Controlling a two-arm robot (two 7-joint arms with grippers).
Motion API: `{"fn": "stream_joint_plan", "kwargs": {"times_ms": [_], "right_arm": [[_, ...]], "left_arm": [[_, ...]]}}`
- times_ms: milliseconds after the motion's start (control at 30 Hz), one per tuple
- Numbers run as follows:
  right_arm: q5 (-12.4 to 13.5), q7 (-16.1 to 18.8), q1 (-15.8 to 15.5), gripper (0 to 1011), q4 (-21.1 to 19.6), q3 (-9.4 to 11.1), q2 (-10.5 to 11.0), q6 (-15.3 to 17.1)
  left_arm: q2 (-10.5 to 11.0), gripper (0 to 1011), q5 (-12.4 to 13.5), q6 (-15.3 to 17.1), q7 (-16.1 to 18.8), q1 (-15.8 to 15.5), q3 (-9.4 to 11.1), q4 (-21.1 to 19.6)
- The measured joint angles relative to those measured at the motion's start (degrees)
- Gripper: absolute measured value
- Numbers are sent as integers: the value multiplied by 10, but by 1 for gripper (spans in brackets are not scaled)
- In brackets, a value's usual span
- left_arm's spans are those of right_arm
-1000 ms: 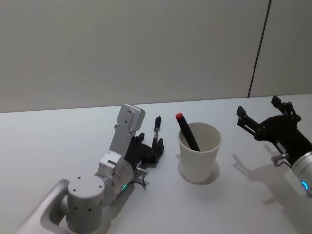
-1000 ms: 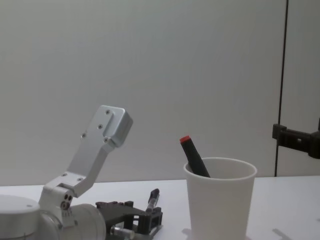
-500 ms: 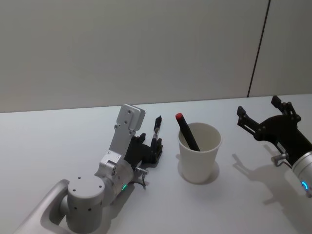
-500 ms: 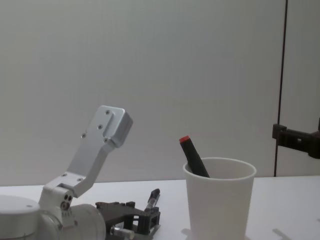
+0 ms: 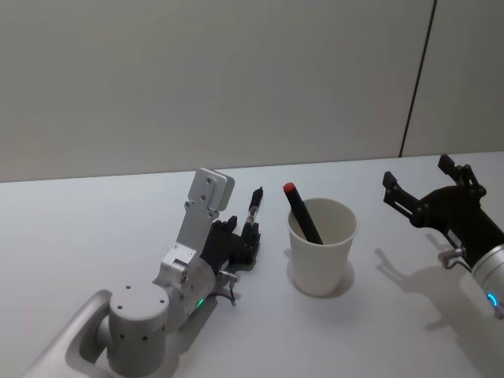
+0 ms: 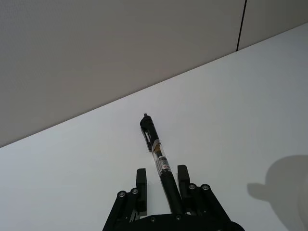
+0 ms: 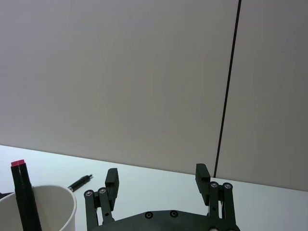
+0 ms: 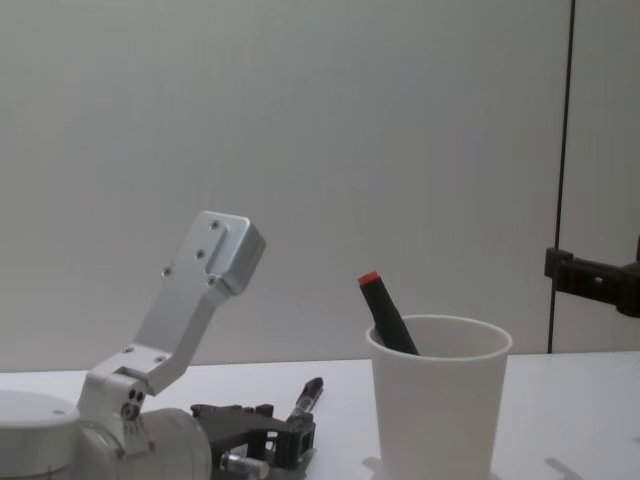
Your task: Place the pen into the pen holder.
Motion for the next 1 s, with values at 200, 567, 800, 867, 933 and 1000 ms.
{"fn": "stream_joint_plan", "kwargs": {"times_ms": [200, 567, 800, 867, 933, 1000], "right_arm": [[0, 0, 0, 1001, 0, 0, 0, 0], [0, 0, 0, 1001, 0, 0, 0, 0], [0, 0, 0, 1001, 0, 0, 0, 0], [0, 0, 0, 1001, 0, 0, 0, 0], [0, 0, 0, 1001, 0, 0, 0, 0], [0, 0, 0, 1001, 0, 0, 0, 0]], "left_arm": [[0, 352, 0, 0, 0, 0, 0, 0], [0, 286, 0, 0, 0, 0, 0, 0], [0, 240, 0, 0, 0, 0, 0, 0], [0, 222, 0, 0, 0, 0, 0, 0], [0, 213, 0, 0, 0, 0, 0, 0], [0, 198, 0, 0, 0, 0, 0, 0]]}}
